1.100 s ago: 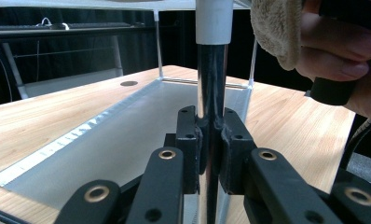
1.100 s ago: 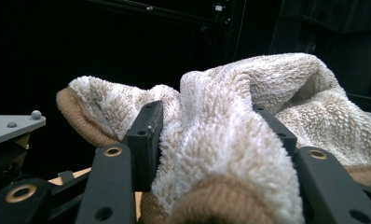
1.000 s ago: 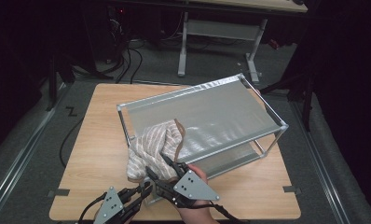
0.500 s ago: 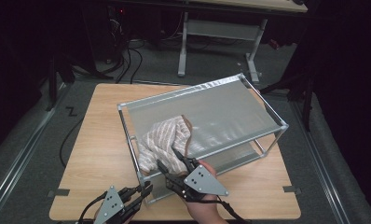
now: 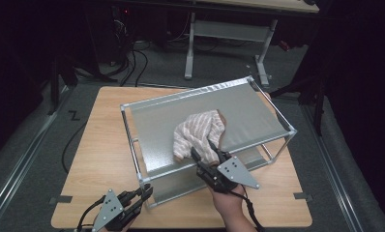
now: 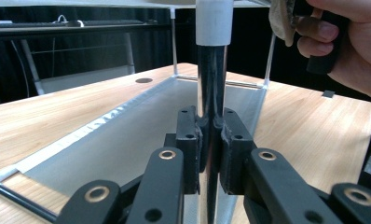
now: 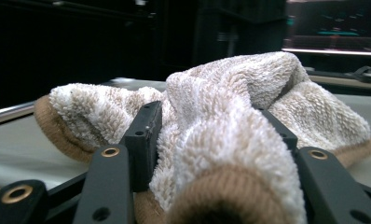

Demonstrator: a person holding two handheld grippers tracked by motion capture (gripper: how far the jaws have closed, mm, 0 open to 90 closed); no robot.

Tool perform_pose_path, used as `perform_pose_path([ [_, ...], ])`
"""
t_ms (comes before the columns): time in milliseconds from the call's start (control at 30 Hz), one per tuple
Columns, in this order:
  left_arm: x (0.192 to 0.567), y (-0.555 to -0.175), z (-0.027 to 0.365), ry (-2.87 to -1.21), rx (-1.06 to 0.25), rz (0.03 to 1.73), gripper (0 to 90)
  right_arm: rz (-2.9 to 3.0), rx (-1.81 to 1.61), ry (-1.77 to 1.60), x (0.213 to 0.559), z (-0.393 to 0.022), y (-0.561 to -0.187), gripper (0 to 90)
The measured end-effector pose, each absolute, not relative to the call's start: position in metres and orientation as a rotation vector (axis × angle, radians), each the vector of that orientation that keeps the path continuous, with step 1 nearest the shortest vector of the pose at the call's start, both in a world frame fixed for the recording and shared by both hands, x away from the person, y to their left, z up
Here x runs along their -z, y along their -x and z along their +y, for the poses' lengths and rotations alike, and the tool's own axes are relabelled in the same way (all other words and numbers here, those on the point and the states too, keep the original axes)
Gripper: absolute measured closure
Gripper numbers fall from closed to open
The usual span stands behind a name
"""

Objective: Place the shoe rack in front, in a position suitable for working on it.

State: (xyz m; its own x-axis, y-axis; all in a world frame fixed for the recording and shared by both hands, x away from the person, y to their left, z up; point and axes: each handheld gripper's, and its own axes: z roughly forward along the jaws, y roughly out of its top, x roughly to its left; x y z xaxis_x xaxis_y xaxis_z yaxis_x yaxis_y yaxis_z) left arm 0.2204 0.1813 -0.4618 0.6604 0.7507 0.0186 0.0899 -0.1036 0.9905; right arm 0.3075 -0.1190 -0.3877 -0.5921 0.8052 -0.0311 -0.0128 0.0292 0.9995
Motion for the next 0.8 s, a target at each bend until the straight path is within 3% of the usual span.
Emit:
perform_pose_path([
  [500, 0.463, -0.226, 0.196, -1.529, -0.645, 0.796, 80.2, 1.476, -1.496, -1.031, 0.39, -0.192, -0.343, 49.4],
  [800, 0.461, -0.236, 0.214, -1.57, -0.694, 0.805, 80.2, 1.396, -1.451, -1.097, 0.391, -0.227, -0.352, 49.4],
])
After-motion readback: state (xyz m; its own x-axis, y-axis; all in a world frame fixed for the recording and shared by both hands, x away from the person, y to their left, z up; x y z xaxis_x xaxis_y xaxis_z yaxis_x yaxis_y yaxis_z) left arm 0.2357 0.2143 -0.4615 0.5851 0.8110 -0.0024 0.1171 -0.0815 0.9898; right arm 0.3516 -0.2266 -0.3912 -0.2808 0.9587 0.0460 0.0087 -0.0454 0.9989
